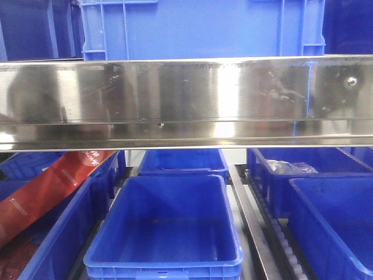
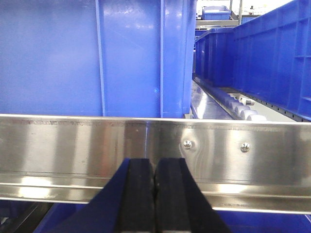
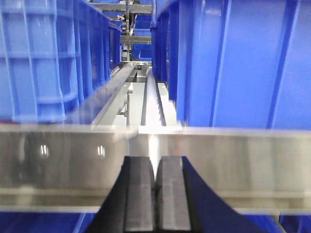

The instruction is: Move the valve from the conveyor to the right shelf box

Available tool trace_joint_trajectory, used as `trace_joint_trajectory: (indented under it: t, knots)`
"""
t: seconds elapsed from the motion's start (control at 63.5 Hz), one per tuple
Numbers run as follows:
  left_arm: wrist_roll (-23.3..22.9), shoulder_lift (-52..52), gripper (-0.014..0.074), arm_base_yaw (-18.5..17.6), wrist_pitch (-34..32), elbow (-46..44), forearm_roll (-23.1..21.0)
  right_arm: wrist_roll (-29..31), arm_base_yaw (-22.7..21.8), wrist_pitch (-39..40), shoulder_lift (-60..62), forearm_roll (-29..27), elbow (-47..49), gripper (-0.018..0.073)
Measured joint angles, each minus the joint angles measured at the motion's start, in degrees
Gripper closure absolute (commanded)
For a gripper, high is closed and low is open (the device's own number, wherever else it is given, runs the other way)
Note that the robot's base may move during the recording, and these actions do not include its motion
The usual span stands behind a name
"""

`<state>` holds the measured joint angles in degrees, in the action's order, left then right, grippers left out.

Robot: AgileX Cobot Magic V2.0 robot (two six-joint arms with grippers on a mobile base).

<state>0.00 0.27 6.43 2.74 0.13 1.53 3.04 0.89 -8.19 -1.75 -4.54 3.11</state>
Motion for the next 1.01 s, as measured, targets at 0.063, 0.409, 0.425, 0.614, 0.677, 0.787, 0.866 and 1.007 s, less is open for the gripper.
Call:
trace_joint_trajectory:
  t: [0.063,0.409,0.425,0.614,0.677,0.787,0.866,1.007]
  knots:
    - [0.0,0.0,0.0707,0.0,-0.1,0.0,0.0,0.0,0.0,0.4,1.2,0.0,-2.1,0.0722]
    - [0.0,0.0,0.0707,0.0,-0.1,0.0,0.0,0.0,0.0,1.7,1.5,0.4,-3.0,0.0722]
    - [0.0,0.0,0.0707,0.0,-0.1,0.0,0.0,0.0,0.0,1.7,1.5,0.4,-3.0,0.0722]
    - [0.0,0.0,0.0707,0.0,-0.1,0.0,0.0,0.0,0.0,1.8,1.5,0.4,-3.0,0.0722]
    - [0.0,0.0,0.0707,0.0,-0.1,0.0,0.0,0.0,0.0,1.8,1.5,0.4,-3.0,0.0722]
    - [0.0,0.0,0.0707,0.0,-0.1,0.0,0.0,0.0,0.0,1.8,1.5,0.4,-3.0,0.0722]
    - [0.0,0.0,0.0707,0.0,-0.1,0.0,0.0,0.0,0.0,1.8,1.5,0.4,-3.0,0.0722]
    - [0.0,0.0,0.0707,0.0,-0.1,0.0,0.0,0.0,0.0,1.8,1.5,0.4,-3.0,0.0722]
